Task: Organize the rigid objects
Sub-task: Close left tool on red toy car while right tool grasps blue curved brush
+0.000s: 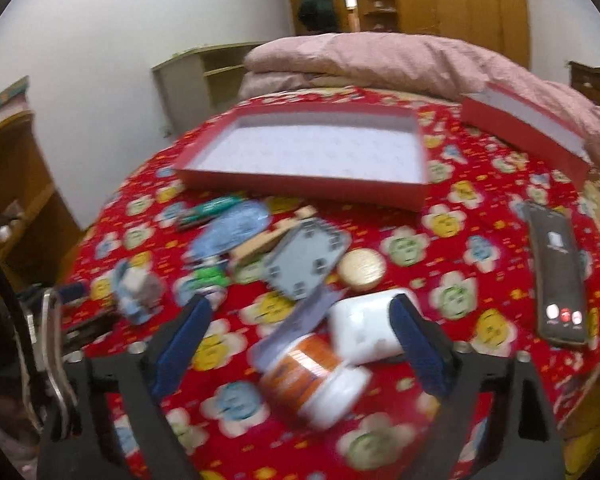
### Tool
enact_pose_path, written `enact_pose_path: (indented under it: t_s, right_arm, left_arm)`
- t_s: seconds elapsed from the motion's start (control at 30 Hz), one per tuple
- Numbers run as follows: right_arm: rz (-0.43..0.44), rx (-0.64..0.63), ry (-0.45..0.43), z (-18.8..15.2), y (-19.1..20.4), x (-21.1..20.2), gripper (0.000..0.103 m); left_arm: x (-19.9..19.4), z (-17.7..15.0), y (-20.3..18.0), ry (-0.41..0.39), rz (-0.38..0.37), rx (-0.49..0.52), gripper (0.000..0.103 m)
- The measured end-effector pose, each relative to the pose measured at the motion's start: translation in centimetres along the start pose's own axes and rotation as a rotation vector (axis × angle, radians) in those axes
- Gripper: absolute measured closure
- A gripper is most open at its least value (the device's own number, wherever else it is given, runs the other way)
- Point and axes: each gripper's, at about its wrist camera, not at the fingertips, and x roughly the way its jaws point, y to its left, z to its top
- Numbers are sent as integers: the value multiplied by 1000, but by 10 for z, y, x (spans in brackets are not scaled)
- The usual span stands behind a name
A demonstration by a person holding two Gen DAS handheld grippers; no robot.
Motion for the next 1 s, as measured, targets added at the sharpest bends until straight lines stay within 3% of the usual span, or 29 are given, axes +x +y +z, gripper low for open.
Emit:
enact_pose_path:
  t_s: [0.13,0.3,0.37,0.47,0.63,0.8,1.0]
  right_arm:
    - [84,-8,22,-4,14,-2,33]
    - [122,-10,37,-10,19,-7,36]
    - [145,-32,43,-11,26,-7,37]
    - [170,-70,62,-11,36,-4,38]
    - [205,-109,88,-13,49,0,44]
    - [281,-149,137,-11,68,12,62]
    - [333,-185,201,-11,93,39,65]
  left_arm:
    - [3,3,-5,-22,-30,5,35]
    - [10,10,-14,-20,-44,32,37]
    - [11,9,-15,-20,-42,32,61]
    - [10,10,-11,-15,-63,18,80]
    - [9,19,-4,-8,-107,-34,81]
    - [3,21,0,-15,-68,-51,81]
    - [-1,14,17,-10,-19,-99,81]
